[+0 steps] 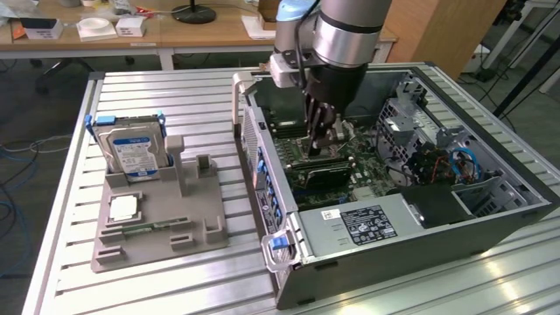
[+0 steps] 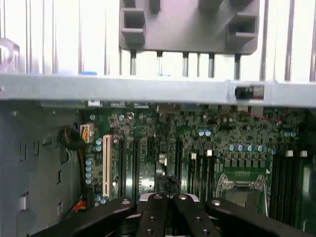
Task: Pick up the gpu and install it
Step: 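Press down on the gpu until it lock into place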
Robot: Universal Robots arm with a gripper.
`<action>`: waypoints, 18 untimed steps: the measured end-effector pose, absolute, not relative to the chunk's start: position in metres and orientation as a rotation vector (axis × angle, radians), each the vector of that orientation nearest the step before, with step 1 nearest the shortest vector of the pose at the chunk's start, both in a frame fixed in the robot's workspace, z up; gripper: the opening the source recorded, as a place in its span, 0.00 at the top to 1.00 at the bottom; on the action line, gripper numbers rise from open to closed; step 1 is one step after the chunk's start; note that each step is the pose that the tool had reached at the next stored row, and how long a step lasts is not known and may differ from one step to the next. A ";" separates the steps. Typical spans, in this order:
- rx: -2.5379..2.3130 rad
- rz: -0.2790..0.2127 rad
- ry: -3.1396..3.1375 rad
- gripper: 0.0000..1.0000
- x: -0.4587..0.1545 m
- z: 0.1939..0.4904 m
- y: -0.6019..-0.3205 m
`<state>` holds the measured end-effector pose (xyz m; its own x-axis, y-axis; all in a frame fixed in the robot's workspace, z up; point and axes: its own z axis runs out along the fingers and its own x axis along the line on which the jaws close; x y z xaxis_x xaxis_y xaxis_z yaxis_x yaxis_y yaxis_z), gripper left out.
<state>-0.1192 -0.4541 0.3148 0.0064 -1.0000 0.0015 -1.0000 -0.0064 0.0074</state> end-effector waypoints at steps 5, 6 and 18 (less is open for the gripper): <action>2.224 -0.007 -2.210 0.89 -0.139 0.311 -0.454; 2.224 -0.007 -2.210 0.89 -0.143 0.310 -0.454; 2.227 -0.013 -2.213 0.89 -0.153 0.301 -0.454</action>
